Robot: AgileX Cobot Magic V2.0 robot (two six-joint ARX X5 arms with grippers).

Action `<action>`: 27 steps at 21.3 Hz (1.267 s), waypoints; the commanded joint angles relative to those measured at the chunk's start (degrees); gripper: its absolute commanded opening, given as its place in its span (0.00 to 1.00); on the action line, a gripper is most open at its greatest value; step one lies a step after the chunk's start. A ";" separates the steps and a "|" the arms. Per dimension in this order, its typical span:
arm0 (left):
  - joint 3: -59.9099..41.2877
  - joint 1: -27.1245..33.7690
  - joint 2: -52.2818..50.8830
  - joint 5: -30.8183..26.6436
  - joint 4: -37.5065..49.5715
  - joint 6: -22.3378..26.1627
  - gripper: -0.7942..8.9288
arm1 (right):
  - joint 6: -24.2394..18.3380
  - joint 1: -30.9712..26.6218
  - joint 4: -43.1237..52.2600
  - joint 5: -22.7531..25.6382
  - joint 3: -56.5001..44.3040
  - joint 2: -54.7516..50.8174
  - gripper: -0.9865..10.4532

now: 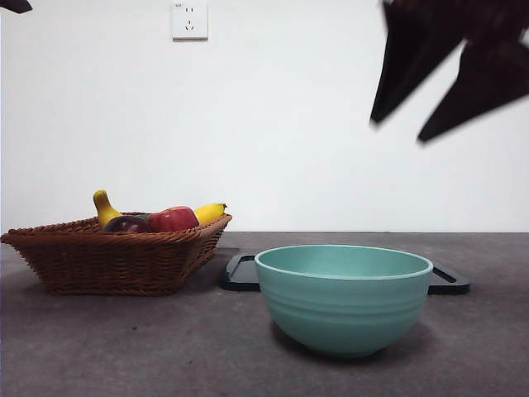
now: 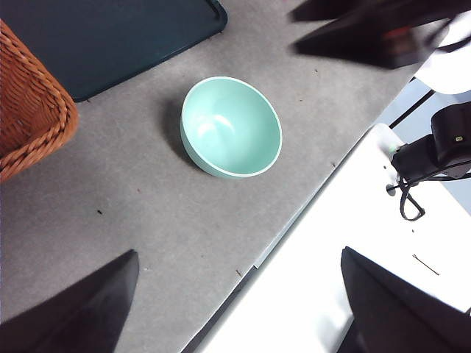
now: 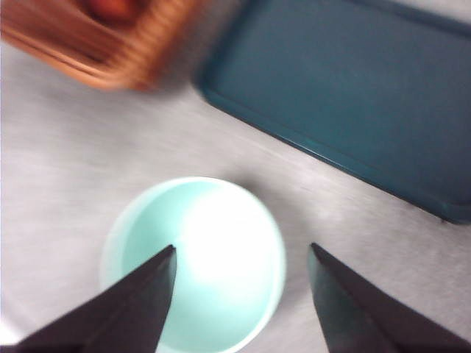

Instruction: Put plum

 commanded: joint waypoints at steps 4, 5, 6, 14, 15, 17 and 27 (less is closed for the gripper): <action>1.07 -0.26 0.24 0.28 0.35 0.85 0.53 | -0.37 0.52 -8.31 -11.65 1.79 -8.17 0.34; 1.07 -0.26 0.24 0.28 0.28 0.83 0.53 | -0.39 0.52 -10.27 -13.14 1.79 -9.33 0.34; 1.07 -0.26 0.24 0.28 0.26 0.83 0.53 | -0.48 0.52 -11.89 -13.35 1.79 -10.34 0.34; 1.07 -0.26 0.24 0.28 0.24 0.83 0.26 | -0.68 0.50 -14.95 -13.33 1.79 -13.53 0.18; 1.07 -0.26 0.24 0.28 0.24 0.85 0.20 | -0.70 0.50 -15.08 -13.31 1.79 -13.53 0.12; 1.07 -0.26 0.24 0.28 0.26 0.85 0.09 | -0.74 0.50 -15.10 -13.31 1.79 -13.51 0.09; 1.07 -0.26 0.24 0.28 0.26 0.85 0.09 | -0.70 0.50 -14.64 -13.07 1.79 -13.53 0.09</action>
